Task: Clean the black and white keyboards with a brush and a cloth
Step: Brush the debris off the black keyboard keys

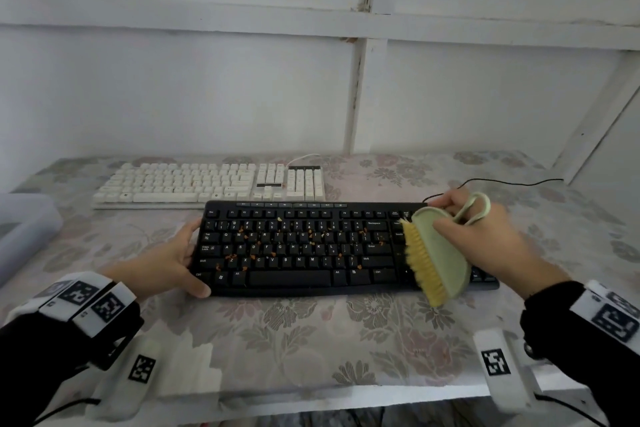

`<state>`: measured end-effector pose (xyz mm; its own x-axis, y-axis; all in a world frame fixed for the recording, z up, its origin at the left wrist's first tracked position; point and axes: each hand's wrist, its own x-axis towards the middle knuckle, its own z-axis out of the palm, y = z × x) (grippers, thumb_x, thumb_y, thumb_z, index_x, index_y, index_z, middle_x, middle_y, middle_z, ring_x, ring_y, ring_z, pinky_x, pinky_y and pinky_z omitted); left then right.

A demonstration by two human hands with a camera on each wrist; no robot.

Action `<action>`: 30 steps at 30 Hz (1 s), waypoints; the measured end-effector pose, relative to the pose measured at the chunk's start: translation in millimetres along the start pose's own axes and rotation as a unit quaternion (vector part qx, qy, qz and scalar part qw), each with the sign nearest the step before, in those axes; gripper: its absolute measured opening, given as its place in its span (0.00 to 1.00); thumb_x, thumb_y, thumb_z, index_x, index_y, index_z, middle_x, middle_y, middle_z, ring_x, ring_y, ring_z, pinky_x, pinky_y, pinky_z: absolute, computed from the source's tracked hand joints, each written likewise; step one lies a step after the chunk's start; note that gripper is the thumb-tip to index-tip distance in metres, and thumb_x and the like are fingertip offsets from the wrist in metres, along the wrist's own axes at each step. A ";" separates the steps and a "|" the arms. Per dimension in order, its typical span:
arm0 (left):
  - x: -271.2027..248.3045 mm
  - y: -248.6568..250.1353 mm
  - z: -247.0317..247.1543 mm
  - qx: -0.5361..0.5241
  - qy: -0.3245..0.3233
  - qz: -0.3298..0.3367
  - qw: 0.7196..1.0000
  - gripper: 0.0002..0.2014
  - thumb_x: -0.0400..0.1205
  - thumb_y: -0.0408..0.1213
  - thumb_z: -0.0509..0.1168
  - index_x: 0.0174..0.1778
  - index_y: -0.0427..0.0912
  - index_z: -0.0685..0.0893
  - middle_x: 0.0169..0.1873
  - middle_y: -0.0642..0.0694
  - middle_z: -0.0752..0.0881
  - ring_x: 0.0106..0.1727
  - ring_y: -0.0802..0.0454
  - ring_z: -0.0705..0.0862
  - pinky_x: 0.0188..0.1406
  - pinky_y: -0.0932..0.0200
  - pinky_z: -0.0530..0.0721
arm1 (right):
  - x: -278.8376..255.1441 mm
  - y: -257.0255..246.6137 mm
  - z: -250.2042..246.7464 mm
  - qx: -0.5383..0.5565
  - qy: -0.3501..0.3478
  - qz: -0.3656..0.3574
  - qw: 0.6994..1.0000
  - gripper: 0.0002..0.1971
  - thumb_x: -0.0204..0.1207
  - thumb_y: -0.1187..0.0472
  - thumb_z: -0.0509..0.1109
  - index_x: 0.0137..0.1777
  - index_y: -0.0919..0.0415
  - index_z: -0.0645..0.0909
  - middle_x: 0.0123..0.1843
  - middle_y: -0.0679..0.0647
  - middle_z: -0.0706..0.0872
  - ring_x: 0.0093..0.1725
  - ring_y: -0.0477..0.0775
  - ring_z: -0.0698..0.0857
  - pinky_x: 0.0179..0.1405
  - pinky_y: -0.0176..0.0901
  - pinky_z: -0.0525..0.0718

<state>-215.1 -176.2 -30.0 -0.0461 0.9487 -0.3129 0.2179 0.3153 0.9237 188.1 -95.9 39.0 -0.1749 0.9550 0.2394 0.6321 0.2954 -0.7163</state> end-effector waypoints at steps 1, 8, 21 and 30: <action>0.1 0.2 0.1 0.001 0.001 0.000 1.000 0.58 0.51 0.14 0.72 0.71 0.62 0.58 0.58 0.39 0.87 0.57 0.47 0.87 0.41 0.60 0.88 | 0.5 0.0 -1.9 0.008 0.001 0.000 1.000 0.05 0.74 0.66 0.69 0.45 0.57 0.84 0.40 0.52 0.86 0.38 0.49 0.82 0.33 0.38 0.78; 2.4 -2.8 -1.4 -0.001 0.002 0.000 1.000 0.60 0.49 0.14 0.73 0.72 0.63 0.58 0.57 0.39 0.87 0.55 0.48 0.88 0.40 0.59 0.88 | 33.6 -8.8 -4.4 0.068 0.095 0.000 0.993 0.07 0.76 0.65 0.66 0.49 0.54 0.82 0.39 0.47 0.83 0.38 0.45 0.80 0.33 0.36 0.76; 2.5 -2.3 -0.9 -0.015 -0.004 -0.002 1.000 0.66 0.41 0.22 0.77 0.74 0.63 0.58 0.58 0.38 0.87 0.57 0.45 0.87 0.40 0.58 0.88 | 12.7 -2.6 -9.8 0.040 0.073 0.019 0.996 0.05 0.75 0.66 0.68 0.43 0.57 0.84 0.37 0.49 0.83 0.36 0.46 0.80 0.33 0.39 0.76; 2.6 -2.1 -1.8 0.002 -0.002 -0.009 1.000 0.63 0.48 0.15 0.75 0.75 0.63 0.57 0.58 0.40 0.87 0.59 0.46 0.87 0.45 0.56 0.87 | -2.5 4.8 4.0 0.025 0.032 -0.006 0.999 0.06 0.76 0.66 0.68 0.48 0.55 0.82 0.39 0.50 0.85 0.38 0.51 0.83 0.30 0.36 0.79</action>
<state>-217.4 -174.3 -32.4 -0.0463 0.9429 -0.3298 0.2203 0.3317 0.9173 188.6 -96.8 32.3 -0.1320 0.9481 0.2892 0.5920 0.3094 -0.7442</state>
